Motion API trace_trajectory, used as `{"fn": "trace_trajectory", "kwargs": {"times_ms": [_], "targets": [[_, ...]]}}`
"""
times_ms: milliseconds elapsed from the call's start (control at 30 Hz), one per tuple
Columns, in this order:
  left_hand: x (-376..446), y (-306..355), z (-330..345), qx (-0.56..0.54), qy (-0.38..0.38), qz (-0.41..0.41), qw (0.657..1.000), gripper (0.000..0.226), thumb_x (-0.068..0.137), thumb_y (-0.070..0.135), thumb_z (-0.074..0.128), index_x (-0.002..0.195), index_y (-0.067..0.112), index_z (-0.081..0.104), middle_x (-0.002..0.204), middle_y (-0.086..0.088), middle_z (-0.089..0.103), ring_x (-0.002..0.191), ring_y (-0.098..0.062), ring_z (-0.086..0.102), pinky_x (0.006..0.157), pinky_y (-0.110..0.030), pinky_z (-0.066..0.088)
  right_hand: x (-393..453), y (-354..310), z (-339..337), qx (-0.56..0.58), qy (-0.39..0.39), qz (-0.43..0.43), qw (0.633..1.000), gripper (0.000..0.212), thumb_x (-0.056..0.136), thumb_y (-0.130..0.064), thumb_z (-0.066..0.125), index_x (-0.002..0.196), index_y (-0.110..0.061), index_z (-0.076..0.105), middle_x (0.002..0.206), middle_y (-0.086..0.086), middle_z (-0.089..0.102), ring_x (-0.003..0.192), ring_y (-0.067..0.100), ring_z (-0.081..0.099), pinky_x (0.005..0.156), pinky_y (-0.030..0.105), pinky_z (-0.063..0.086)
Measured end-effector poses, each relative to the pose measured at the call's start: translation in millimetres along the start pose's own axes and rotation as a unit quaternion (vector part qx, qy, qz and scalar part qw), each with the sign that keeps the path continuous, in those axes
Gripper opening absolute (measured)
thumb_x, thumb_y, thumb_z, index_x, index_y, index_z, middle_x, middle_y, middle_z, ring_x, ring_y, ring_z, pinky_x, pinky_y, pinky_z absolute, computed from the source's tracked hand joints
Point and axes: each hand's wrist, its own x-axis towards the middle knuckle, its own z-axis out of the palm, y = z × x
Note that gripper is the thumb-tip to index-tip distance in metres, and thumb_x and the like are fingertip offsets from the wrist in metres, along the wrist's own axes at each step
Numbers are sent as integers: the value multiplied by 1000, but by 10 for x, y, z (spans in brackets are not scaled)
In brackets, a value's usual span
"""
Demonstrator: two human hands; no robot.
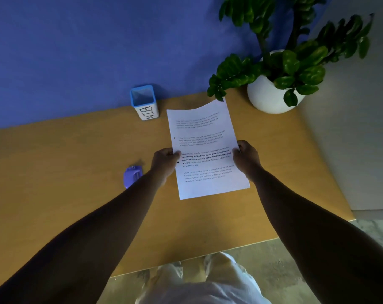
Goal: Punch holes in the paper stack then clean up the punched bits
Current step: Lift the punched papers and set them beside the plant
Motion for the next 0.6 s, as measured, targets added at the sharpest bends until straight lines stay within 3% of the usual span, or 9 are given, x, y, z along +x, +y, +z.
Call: {"fn": "trace_trajectory", "kwargs": {"times_ms": [167,267,400,600], "targets": [[152,125,146,-33,-19,-23,999,11,93,18,64,99,14,73,90,-5,73,68,-15,63,61,-25,51,221,56,-95,5,2,6,1000,34,93,-10,41,117,-21,63,98,-3,62,71,9,54,52,21,38],[212,177,253,-45,-26,-40,998,8,92,18,65,95,20,72,93,-2,74,82,-17,69,78,-31,60,347,91,-147,2,16,-3,1000,34,92,-8,42,112,-21,67,92,-5,63,70,10,54,52,20,38],[310,238,390,-52,-18,-54,997,9,92,19,66,100,19,71,102,-5,73,98,-23,71,90,-38,59,504,117,-219,17,40,4,999,37,92,-10,47,124,-23,62,95,-9,61,72,5,55,52,18,39],[477,366,579,-44,-13,-57,997,21,92,19,66,111,12,72,104,-6,73,103,-26,70,92,-41,58,717,146,-288,13,73,-15,997,41,93,-12,51,132,-22,57,104,-2,67,81,12,58,62,18,43]]}}
